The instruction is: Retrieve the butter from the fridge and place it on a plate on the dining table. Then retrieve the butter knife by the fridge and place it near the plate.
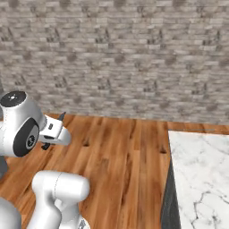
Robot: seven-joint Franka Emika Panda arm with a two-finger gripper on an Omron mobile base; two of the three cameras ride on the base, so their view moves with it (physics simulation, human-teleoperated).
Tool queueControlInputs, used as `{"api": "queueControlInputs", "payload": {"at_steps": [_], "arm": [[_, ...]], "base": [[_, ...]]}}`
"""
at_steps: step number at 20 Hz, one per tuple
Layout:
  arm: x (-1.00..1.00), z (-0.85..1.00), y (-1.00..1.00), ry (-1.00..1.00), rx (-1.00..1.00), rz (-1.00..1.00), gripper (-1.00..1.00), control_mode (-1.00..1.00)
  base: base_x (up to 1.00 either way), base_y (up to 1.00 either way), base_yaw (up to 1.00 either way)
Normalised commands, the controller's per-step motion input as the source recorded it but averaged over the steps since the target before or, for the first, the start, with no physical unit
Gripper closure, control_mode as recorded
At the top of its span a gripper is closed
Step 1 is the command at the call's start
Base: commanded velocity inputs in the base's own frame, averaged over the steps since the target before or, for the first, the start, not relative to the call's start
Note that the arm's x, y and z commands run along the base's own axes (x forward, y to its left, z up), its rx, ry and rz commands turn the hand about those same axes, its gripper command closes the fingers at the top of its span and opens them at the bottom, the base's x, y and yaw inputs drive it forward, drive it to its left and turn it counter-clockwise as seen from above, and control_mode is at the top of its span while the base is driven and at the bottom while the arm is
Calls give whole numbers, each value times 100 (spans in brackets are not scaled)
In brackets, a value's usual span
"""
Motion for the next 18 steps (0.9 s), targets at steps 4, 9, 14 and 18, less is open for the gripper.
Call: {"api": "queueControlInputs", "payload": {"at_steps": [4,9,14,18], "arm": [[0,0,0,0,0,0,100,100],[0,0,0,0,0,0,100,100],[0,0,0,0,0,0,100,100],[0,0,0,0,0,0,100,100]], "base": [[100,0,-14],[100,0,-13],[100,0,-18],[100,1,-29]]}}
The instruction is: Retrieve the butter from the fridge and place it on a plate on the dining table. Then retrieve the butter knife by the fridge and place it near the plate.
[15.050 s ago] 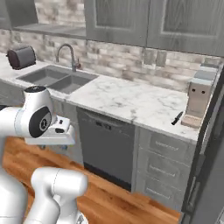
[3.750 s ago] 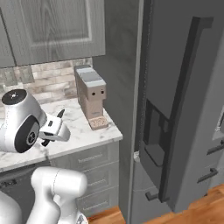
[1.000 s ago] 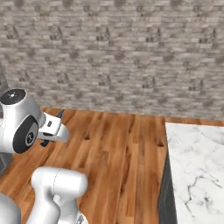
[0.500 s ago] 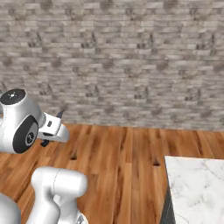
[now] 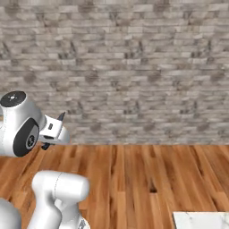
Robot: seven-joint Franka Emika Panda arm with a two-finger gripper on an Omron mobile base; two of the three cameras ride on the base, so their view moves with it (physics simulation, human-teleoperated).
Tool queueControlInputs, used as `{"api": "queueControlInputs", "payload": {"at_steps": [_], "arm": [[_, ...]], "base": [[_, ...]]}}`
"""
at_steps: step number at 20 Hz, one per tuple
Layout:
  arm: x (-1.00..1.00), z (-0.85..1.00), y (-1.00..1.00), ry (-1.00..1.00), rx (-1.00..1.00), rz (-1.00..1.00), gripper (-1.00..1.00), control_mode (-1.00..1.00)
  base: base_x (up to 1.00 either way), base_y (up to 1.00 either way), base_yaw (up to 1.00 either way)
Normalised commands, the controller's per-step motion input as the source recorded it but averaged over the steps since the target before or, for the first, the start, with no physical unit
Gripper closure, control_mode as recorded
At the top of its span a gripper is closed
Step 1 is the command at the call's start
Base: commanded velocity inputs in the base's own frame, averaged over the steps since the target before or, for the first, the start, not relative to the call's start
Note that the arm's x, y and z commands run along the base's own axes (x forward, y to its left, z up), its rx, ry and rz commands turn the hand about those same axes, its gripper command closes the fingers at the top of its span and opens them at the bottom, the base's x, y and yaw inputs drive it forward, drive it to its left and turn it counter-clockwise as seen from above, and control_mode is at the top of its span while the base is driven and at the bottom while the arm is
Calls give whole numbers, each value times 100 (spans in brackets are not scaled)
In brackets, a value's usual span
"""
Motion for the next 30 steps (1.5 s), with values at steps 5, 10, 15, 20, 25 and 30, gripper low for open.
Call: {"api": "queueControlInputs", "payload": {"at_steps": [5,10,15,20,25,30], "arm": [[0,0,0,0,0,0,100,100],[0,0,0,0,0,0,100,100],[0,0,0,0,0,0,100,100],[0,0,0,0,0,0,100,100],[0,0,0,0,0,0,100,100],[0,0,0,0,0,0,100,100]], "base": [[100,9,-44],[100,11,-57],[98,22,-64],[94,22,-67],[88,4,-69],[98,1,-65]]}}
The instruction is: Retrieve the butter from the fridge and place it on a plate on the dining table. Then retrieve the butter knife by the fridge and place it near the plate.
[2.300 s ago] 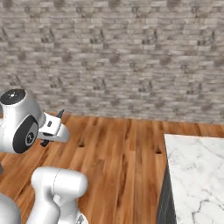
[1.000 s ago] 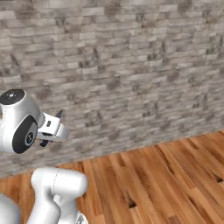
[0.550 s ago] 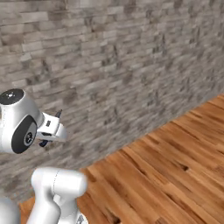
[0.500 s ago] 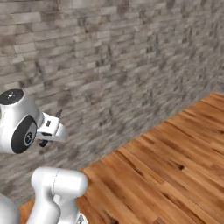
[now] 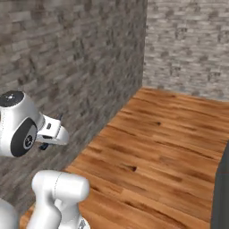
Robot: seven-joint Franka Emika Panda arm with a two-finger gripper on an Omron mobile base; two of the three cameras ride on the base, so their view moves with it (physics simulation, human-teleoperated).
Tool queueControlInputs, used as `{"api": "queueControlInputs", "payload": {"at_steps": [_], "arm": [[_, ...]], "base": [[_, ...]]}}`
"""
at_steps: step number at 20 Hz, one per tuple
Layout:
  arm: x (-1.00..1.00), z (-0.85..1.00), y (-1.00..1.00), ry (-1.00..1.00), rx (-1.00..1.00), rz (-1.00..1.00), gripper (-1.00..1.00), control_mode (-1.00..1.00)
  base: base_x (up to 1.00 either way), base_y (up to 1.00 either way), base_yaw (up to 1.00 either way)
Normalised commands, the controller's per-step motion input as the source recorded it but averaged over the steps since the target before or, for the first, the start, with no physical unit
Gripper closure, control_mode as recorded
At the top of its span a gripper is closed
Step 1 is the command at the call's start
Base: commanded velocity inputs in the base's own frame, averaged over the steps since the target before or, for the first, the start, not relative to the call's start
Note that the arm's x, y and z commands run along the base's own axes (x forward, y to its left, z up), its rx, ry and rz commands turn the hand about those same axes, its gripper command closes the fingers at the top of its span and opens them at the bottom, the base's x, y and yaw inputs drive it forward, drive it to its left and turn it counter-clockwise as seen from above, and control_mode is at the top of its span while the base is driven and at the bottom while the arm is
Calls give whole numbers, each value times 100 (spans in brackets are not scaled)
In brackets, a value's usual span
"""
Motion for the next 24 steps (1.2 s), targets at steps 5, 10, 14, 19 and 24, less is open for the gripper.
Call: {"api": "queueControlInputs", "payload": {"at_steps": [5,10,14,19,24], "arm": [[0,0,0,0,0,0,100,100],[0,0,0,0,0,0,100,100],[0,0,0,0,0,0,100,100],[0,0,0,0,0,0,100,100],[0,0,0,0,0,0,100,100]], "base": [[100,2,-59],[100,13,-53],[100,46,-48],[100,51,-47],[100,58,-46]]}}
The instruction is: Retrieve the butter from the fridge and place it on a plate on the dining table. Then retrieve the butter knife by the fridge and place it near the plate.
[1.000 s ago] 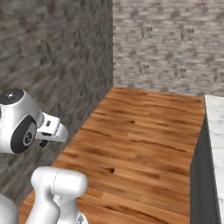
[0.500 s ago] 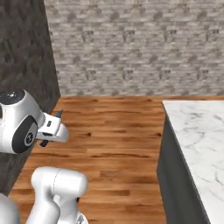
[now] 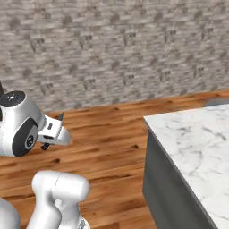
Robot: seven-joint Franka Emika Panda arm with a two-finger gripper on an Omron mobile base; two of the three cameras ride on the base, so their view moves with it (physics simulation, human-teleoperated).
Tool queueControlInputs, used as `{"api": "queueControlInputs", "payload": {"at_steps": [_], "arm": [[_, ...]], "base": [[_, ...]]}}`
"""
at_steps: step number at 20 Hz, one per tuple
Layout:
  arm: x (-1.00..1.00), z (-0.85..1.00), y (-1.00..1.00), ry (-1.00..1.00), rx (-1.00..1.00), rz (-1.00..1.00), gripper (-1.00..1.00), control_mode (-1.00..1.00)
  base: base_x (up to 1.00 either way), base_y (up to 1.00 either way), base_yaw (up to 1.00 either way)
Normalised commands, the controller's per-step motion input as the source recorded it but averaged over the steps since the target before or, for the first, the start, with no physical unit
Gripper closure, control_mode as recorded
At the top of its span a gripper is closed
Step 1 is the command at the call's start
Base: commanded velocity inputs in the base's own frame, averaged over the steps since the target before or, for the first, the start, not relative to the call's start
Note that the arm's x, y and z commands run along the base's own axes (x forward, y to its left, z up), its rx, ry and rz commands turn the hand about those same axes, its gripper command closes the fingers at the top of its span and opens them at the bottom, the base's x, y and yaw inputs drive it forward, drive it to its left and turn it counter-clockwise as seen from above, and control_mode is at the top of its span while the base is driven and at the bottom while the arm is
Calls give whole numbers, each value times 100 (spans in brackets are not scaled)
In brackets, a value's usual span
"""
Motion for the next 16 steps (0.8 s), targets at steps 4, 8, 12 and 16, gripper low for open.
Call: {"api": "queueControlInputs", "payload": {"at_steps": [4,8,12,16], "arm": [[0,0,0,0,0,0,100,100],[0,0,0,0,0,0,100,100],[0,0,0,0,0,0,100,100],[0,0,0,0,0,0,100,100]], "base": [[100,73,-47],[100,80,-48],[100,84,-51],[100,79,-54]]}}
